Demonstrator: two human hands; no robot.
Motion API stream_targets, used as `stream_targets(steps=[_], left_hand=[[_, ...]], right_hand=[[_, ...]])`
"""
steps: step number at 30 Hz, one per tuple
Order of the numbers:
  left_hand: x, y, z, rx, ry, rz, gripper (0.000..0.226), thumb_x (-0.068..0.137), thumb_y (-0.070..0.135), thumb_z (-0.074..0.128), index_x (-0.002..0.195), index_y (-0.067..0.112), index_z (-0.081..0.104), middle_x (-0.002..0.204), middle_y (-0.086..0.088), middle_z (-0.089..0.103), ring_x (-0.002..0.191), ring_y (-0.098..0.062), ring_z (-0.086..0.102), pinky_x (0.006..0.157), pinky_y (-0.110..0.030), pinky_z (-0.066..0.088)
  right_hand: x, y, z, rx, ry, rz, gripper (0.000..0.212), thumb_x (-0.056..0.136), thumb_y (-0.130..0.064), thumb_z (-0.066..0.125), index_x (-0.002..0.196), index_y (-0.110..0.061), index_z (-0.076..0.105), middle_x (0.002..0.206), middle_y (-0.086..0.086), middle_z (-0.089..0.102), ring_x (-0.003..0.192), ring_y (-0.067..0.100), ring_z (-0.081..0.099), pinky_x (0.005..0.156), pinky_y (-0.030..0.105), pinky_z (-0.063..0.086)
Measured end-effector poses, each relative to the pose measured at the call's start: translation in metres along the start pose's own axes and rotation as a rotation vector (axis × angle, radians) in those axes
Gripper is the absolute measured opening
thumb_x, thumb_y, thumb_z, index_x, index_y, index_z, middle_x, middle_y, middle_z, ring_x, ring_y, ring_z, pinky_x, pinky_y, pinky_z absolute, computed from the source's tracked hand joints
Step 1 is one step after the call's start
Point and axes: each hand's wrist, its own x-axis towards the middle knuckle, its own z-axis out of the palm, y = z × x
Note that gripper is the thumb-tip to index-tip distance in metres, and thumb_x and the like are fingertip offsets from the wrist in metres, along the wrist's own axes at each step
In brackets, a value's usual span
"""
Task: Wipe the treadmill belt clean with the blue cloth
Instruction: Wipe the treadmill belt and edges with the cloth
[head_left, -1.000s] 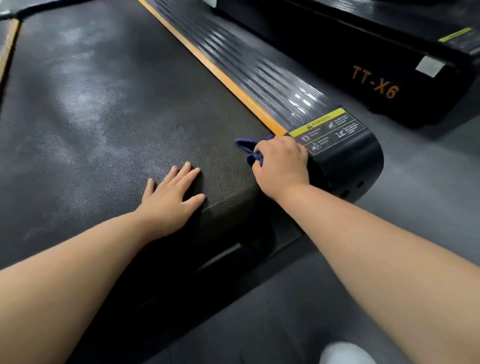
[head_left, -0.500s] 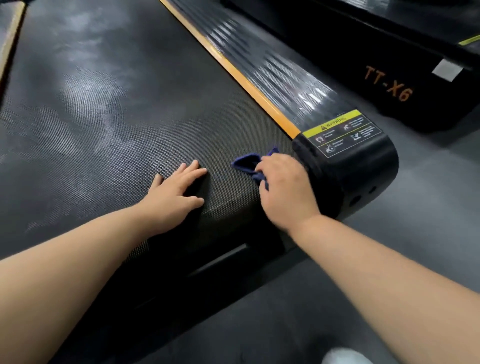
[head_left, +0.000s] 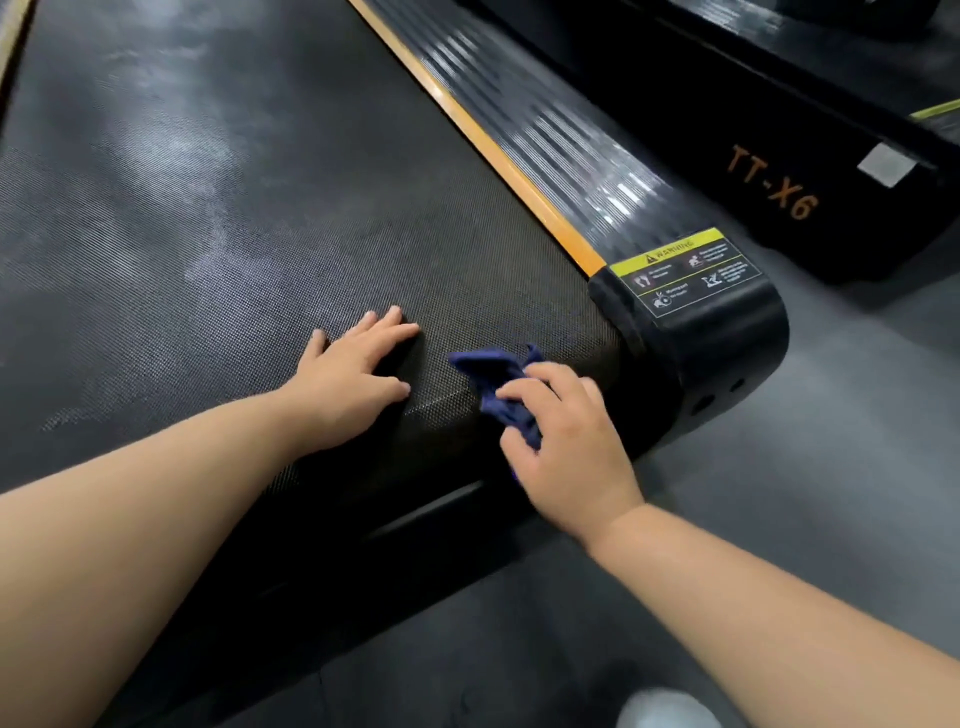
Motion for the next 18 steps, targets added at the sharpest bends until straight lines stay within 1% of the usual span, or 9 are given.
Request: stream_targets(steps=[2,3,4,6,8,10,12,14,18], left_hand=[[-0.001,0.000,0.003,0.033,0.020,0.000,0.066,0.088,0.020,0.055,0.147,0.034,0.026,0.158,0.014,0.006,0.145,-0.006,-0.002,0.115,-0.046,-0.010],[-0.001,0.000,0.005,0.067,0.030,0.002,0.065,0.089,0.022,0.052,0.147,0.034,0.024,0.158,0.014,0.005,0.145,-0.006,-0.002,0.115,-0.046,-0.010],[-0.002,0.000,0.008,0.103,0.041,0.007,0.064,0.090,0.025,0.049,0.148,0.034,0.022,0.158,0.014,0.004,0.145,-0.006,-0.003,0.116,-0.046,-0.010],[-0.005,-0.002,0.013,0.165,0.075,0.016,0.062,0.092,0.031,0.043,0.149,0.033,0.018,0.158,0.013,0.001,0.145,-0.007,-0.004,0.116,-0.047,-0.009],[-0.007,-0.002,0.018,0.228,0.103,0.027,0.060,0.093,0.039,0.034,0.149,0.032,0.015,0.159,0.012,0.000,0.145,-0.008,-0.005,0.116,-0.049,-0.007],[-0.010,-0.001,0.021,0.269,0.133,0.034,0.065,0.087,0.046,0.021,0.150,0.031,0.014,0.159,0.012,-0.001,0.146,-0.009,-0.005,0.116,-0.050,-0.006],[-0.011,-0.001,0.022,0.278,0.145,0.040,0.070,0.082,0.047,0.016,0.150,0.030,0.013,0.159,0.011,0.000,0.146,-0.009,-0.005,0.116,-0.050,-0.006],[-0.010,-0.003,0.024,0.299,0.149,0.046,0.069,0.083,0.046,0.017,0.150,0.030,0.013,0.159,0.011,-0.001,0.146,-0.009,-0.006,0.116,-0.049,-0.007],[-0.006,-0.005,0.025,0.317,0.171,0.043,0.061,0.091,0.040,0.026,0.150,0.030,0.013,0.159,0.011,0.000,0.146,-0.009,-0.005,0.116,-0.049,-0.005]], right_hand=[[-0.005,0.002,-0.013,0.177,0.060,0.219,0.023,0.078,-0.014,0.055,0.100,-0.014,0.060,0.107,0.004,0.053,0.093,0.022,0.053,0.086,0.024,0.040],[-0.003,0.006,-0.021,0.220,0.112,0.382,0.019,0.081,-0.011,0.057,0.100,-0.014,0.057,0.106,0.005,0.053,0.090,0.019,0.052,0.079,0.019,0.037],[0.002,0.012,-0.030,0.240,0.153,0.569,0.016,0.084,-0.012,0.057,0.099,-0.015,0.053,0.104,0.006,0.054,0.085,0.018,0.051,0.072,0.018,0.035],[0.018,0.024,-0.040,0.242,0.188,0.865,0.018,0.089,-0.018,0.055,0.104,-0.014,0.047,0.103,0.006,0.056,0.083,0.021,0.051,0.068,0.023,0.034],[0.031,0.024,-0.035,0.250,0.267,1.013,0.023,0.090,-0.021,0.054,0.110,-0.011,0.048,0.103,0.004,0.056,0.088,0.025,0.055,0.070,0.028,0.038],[0.038,0.015,-0.018,0.328,0.426,1.117,0.025,0.089,-0.020,0.055,0.111,-0.009,0.051,0.109,0.007,0.059,0.094,0.027,0.058,0.073,0.027,0.041],[0.039,0.001,-0.002,0.363,0.549,1.132,0.025,0.090,-0.019,0.057,0.112,-0.009,0.055,0.114,0.004,0.056,0.093,0.020,0.056,0.074,0.022,0.036],[0.032,-0.015,0.013,0.383,0.602,1.052,0.022,0.090,-0.016,0.059,0.111,-0.009,0.061,0.110,0.000,0.052,0.091,0.015,0.054,0.074,0.018,0.034],[-0.003,-0.050,0.033,0.386,0.489,0.598,0.026,0.077,-0.002,0.062,0.100,-0.010,0.068,0.104,0.000,0.059,0.099,0.017,0.059,0.091,0.021,0.044]])
